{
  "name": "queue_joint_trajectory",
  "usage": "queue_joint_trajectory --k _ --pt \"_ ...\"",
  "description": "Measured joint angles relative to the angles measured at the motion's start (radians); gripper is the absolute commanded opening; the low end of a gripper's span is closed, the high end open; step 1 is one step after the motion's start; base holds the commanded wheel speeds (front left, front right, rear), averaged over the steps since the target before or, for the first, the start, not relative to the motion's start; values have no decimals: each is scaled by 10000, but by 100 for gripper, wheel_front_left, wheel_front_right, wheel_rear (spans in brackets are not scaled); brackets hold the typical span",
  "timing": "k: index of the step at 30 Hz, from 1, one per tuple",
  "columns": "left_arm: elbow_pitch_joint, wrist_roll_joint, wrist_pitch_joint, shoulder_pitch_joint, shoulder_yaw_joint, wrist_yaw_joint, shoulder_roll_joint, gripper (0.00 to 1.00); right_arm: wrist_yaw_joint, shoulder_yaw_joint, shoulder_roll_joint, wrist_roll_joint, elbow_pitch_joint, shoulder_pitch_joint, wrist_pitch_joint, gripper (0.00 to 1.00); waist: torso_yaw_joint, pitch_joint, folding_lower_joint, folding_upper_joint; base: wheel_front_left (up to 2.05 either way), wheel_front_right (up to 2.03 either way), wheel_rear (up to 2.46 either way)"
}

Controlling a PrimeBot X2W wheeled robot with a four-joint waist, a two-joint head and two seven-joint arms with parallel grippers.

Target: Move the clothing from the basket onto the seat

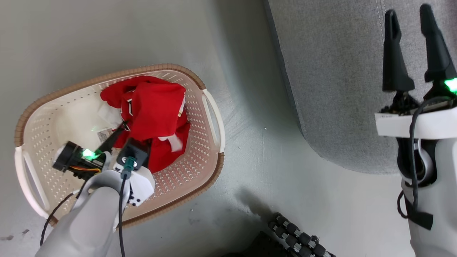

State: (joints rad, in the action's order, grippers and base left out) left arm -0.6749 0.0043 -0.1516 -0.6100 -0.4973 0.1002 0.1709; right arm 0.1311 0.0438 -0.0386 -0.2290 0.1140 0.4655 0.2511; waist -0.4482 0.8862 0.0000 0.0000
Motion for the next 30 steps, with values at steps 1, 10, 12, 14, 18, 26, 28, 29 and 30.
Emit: queue_joint_trajectory --k 1,10,12,14,18,26,28,29,30 --pt "-10 8 -8 -18 52 111 19 100 -2 -8 2 -10 -4 95 0 100 -23 38 0 0 0 0 0" --pt "-203 -33 -215 -197 203 303 8 36 0 -61 2 -88 -33 361 12 100 -130 203 0 0 0 0 0" --pt "-211 -52 -303 -200 201 293 -31 0 0 -54 2 -88 -84 357 12 100 -136 191 0 0 0 0 0" --pt "-207 -92 -349 -203 196 293 -86 0 0 -36 2 -86 -146 357 12 100 -137 174 0 0 0 0 0" --pt "-167 -130 -449 -225 194 278 -88 0 0 38 2 -86 -219 360 12 100 -122 119 0 0 0 0 0" --pt "234 -169 -685 -237 117 188 -90 0 0 42 2 6 -280 600 12 100 -4 -76 0 0 0 0 0" --pt "366 -228 -752 -237 159 188 -86 0 0 38 2 113 -297 603 12 100 44 -146 0 0 0 0 0" --pt "454 -249 -759 -236 190 188 -86 0 0 35 2 180 -309 603 12 100 71 -184 0 0 0 0 0" --pt "545 -288 -767 -236 222 188 -86 0 -2 17 2 288 -316 604 12 100 99 -225 0 0 0 0 0"
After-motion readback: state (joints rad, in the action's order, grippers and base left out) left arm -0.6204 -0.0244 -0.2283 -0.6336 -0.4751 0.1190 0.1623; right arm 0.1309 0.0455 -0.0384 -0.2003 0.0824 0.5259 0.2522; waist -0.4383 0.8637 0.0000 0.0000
